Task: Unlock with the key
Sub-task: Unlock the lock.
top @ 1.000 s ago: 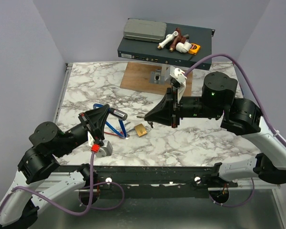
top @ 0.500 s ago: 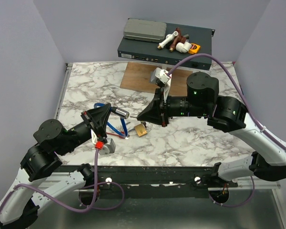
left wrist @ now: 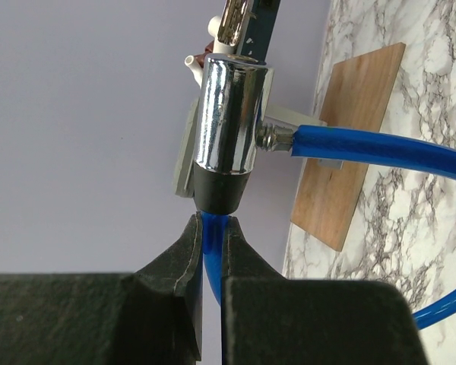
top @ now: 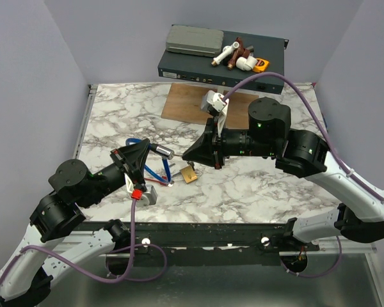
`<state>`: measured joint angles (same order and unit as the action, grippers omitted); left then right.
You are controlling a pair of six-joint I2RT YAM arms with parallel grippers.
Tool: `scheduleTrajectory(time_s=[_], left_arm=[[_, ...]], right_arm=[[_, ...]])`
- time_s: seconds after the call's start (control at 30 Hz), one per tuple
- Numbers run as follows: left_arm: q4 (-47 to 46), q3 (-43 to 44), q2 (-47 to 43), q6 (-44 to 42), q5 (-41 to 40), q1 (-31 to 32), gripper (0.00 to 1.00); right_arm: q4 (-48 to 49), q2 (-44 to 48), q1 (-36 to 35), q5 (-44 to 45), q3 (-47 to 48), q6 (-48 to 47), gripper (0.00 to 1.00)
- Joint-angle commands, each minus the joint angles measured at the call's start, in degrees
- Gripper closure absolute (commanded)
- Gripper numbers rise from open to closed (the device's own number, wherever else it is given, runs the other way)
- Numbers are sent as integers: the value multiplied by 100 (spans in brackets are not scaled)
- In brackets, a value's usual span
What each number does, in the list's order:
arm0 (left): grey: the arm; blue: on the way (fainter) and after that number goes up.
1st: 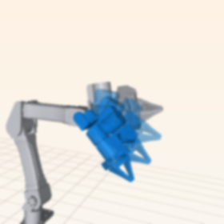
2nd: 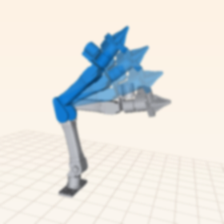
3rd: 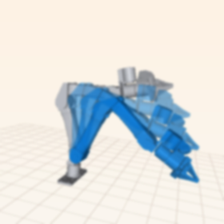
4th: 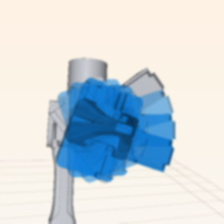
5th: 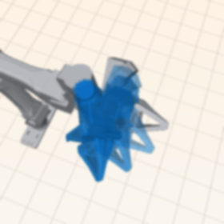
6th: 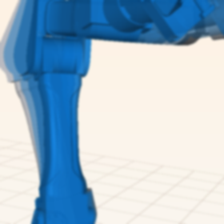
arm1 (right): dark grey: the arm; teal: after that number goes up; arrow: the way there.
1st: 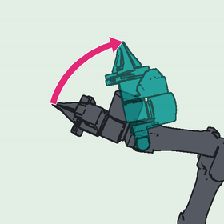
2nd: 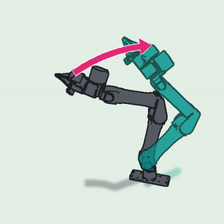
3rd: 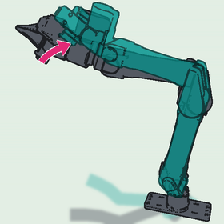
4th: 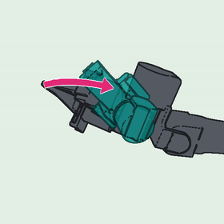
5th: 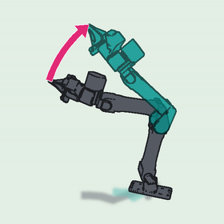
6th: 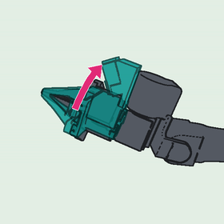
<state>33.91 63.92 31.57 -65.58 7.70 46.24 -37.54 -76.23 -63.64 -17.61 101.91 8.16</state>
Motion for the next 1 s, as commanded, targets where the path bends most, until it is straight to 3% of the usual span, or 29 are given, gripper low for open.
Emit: scheduleTrajectory(time_s=[0.0,0.97], left_arm=[[-311,7,-75,-110,-109,-8,100],[-153,40,-52,-205,-81,-4,100]], right_arm=[[119,-46,3,221,-40,65,99],[165,-128,6,426,-128,141,99]])
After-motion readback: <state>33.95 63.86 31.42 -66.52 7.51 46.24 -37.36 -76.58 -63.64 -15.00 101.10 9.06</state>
